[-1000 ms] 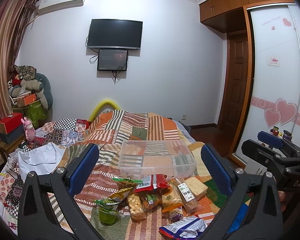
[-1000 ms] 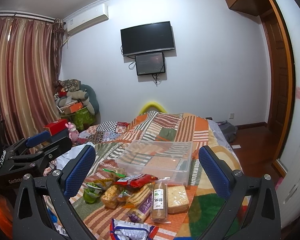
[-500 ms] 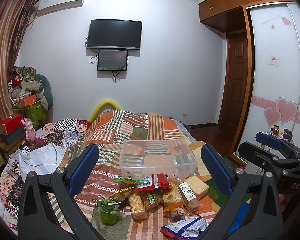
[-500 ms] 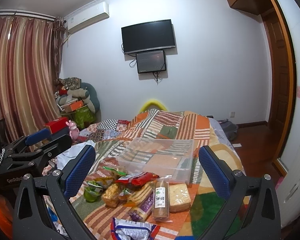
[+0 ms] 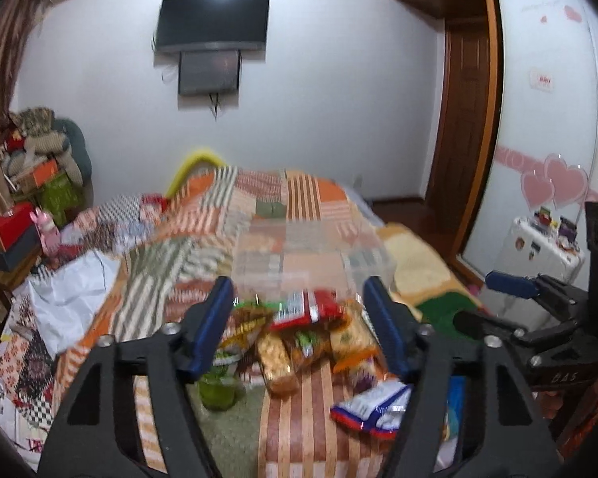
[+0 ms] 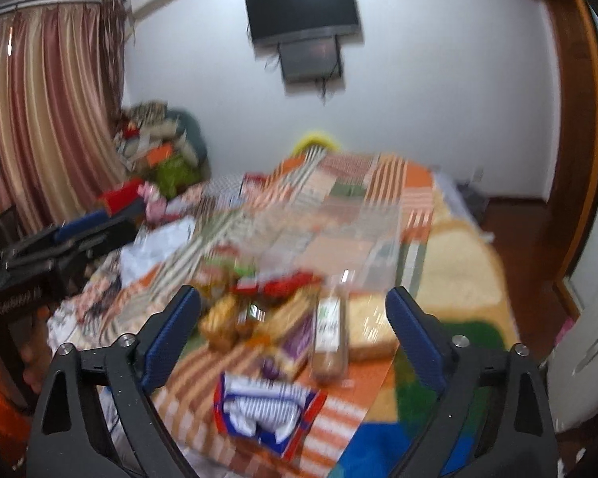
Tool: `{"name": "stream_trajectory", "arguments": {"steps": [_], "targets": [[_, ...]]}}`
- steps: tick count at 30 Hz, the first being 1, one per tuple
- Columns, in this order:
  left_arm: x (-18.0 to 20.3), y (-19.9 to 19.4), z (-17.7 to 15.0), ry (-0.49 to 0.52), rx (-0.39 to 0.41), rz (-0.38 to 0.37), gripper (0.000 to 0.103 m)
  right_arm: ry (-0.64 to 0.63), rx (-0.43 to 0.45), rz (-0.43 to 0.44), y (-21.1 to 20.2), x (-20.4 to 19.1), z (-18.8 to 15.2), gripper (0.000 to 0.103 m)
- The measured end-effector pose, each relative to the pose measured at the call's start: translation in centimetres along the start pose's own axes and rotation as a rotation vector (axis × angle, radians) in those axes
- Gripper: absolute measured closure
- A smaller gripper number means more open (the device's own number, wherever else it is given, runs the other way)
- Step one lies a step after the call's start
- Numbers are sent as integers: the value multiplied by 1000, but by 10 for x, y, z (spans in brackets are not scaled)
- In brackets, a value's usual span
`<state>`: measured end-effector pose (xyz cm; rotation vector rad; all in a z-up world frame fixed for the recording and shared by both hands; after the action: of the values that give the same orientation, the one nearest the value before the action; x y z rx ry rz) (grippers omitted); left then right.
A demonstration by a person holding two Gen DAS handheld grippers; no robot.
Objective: Organize snacks
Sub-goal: 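Grasp the blue-and-white chip bag with the right gripper while the left gripper approaches the snacks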
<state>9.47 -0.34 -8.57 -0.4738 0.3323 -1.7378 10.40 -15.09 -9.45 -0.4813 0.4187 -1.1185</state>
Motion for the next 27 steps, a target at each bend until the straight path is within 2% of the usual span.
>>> {"name": "stream_trajectory", "arguments": {"steps": [2, 6, 15, 18, 20, 27], "targets": [[-4, 6, -8, -8, -32, 8, 42, -8, -64, 2, 12, -1, -19, 12], [-8, 13, -30, -5, -82, 35, 42, -15, -137, -26, 22, 0, -44, 11], [-16, 29, -79, -34, -206, 29, 41, -5, -319, 34, 50, -10, -84, 11], [-20, 35, -89, -57, -236, 30, 40, -2, -374, 41, 61, -9, -96, 11], [-23, 39, -92, -70, -246, 33, 34, 17, -409, 70, 64, -11, -103, 11], [-32, 54, -100, -92, -269, 52, 28, 67, -440, 125, 70, -12, -107, 12]]}}
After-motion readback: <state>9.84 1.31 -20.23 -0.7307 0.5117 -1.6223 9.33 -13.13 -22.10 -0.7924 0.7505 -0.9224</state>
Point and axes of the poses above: each gripper's, at about its wrist camera, not at the fingertips, and y roughly the way its jaws point, x to its right, z to its top, the point moved 9 cm from there along y, roughly the way its jaws point, and after that the axes turned 8 degrees about -z, right-handed, at the moved point
